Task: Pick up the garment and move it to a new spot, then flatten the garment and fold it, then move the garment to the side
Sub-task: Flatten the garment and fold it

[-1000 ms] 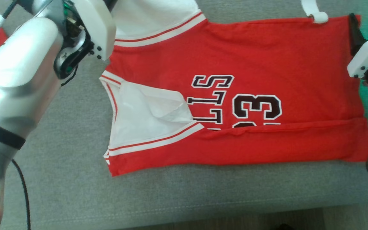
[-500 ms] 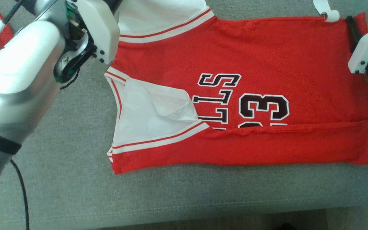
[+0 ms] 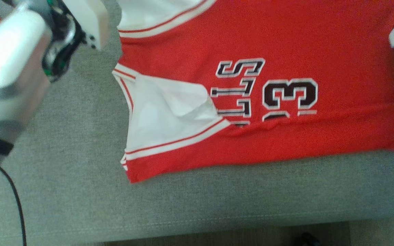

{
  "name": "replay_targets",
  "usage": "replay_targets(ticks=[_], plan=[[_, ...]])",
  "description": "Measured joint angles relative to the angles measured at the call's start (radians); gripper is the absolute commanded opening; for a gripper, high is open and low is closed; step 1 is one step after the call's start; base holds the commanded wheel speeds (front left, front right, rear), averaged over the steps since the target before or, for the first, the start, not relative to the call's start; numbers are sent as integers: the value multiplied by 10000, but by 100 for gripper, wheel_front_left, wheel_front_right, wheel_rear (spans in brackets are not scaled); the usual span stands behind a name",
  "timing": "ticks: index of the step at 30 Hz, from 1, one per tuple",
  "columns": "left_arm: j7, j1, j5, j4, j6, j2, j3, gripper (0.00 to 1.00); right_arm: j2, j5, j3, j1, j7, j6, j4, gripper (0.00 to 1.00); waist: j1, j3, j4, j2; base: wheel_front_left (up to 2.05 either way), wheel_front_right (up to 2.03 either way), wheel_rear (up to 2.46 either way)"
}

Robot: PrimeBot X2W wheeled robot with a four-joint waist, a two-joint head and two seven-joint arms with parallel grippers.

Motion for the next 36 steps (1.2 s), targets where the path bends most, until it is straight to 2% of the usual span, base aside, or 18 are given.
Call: replay_targets(ticks=[4,12,20,26,36], plan=[[-439,-713,320,642,-2,-157,56,0,0,-4,-222,-727,-579,0,215,0,0,201,11,0,0,0,0],[-1358,-1836,616,2222,35,-926,138,0,104,-211,-364,-1769,-1432,0,991,0,0,420,-31,0,0,0,0],[-1824,-1515,709,2930,-462,-1166,-163,0,314,-36,186,-1389,-1701,0,1436,0,0,-48,-72,0,0,0,0],[-1902,-486,721,2558,-658,-963,-583,0,251,665,683,-419,-1484,0,1459,0,0,-624,-53,0,0,0,0],[-1206,1080,598,412,-708,-407,-1200,0,-307,1845,1632,1020,-161,0,1122,0,0,-1656,215,1,0,0,0]])
